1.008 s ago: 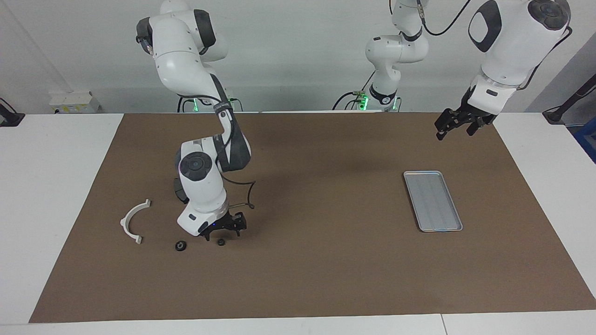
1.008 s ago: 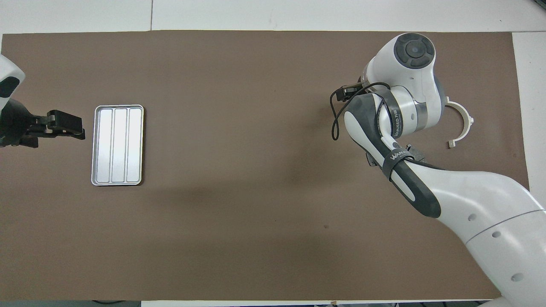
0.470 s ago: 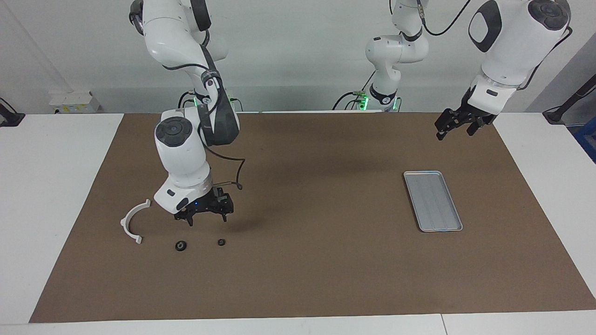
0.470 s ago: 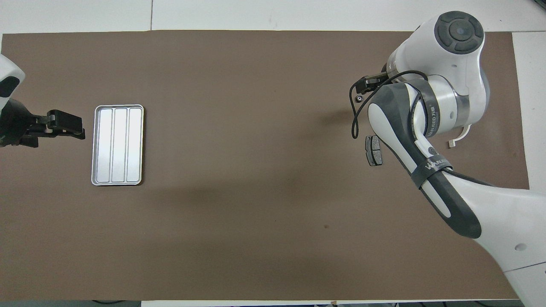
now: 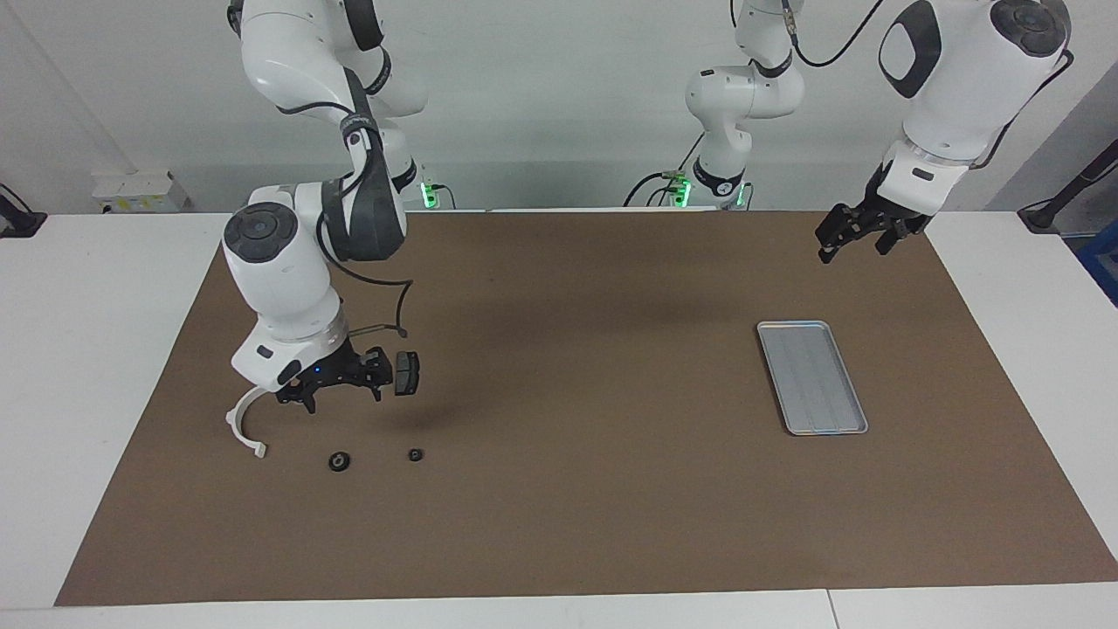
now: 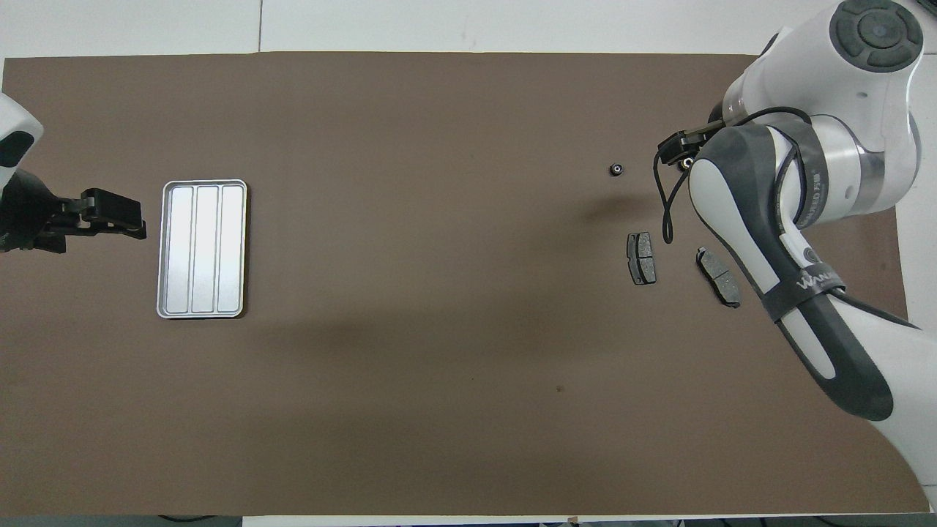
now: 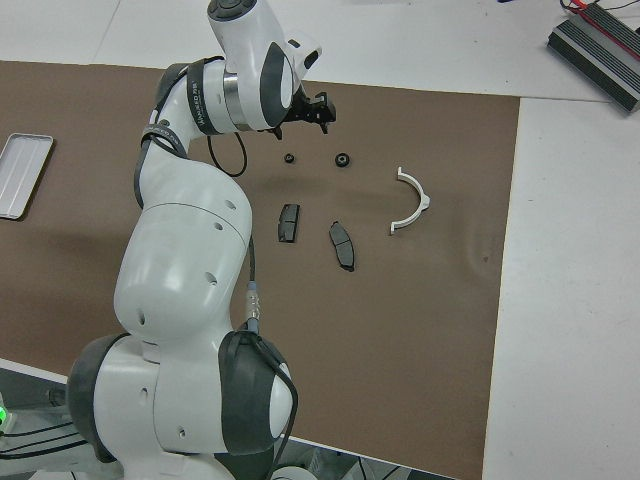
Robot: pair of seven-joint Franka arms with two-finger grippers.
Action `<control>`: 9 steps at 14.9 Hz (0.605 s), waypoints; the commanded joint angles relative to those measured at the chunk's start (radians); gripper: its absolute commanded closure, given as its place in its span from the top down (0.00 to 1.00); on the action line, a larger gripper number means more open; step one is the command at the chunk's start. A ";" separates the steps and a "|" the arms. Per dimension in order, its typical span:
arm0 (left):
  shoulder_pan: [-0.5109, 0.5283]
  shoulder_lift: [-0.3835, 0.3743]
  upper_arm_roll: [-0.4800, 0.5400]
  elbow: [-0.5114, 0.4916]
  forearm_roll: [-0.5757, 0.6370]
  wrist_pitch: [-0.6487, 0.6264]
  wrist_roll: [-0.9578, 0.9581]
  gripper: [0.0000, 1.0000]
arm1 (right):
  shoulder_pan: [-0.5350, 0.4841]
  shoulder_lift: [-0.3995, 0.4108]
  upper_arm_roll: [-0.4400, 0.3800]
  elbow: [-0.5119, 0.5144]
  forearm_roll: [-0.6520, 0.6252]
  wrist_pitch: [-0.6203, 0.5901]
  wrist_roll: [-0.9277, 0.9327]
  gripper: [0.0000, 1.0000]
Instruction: Place bearing gear from tray to pile
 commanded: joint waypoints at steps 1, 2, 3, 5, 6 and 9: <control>0.006 -0.012 -0.005 -0.001 0.008 -0.009 0.005 1.00 | -0.017 -0.096 0.007 -0.044 0.008 -0.041 -0.023 1.00; 0.006 -0.012 -0.003 -0.001 0.008 -0.007 0.005 1.00 | -0.021 -0.145 0.007 -0.057 0.008 -0.079 -0.023 1.00; 0.006 -0.012 -0.005 -0.001 0.008 -0.007 0.005 1.00 | -0.030 -0.197 0.007 -0.082 0.008 -0.108 -0.025 1.00; 0.006 -0.012 -0.005 -0.001 0.008 -0.007 0.005 1.00 | -0.053 -0.306 0.007 -0.137 0.011 -0.162 -0.026 1.00; 0.006 -0.012 -0.005 -0.001 0.008 -0.007 0.005 1.00 | -0.058 -0.353 0.006 -0.151 0.029 -0.203 -0.025 1.00; 0.006 -0.012 -0.005 -0.001 0.008 -0.007 0.005 1.00 | -0.075 -0.504 0.006 -0.204 0.058 -0.303 -0.020 1.00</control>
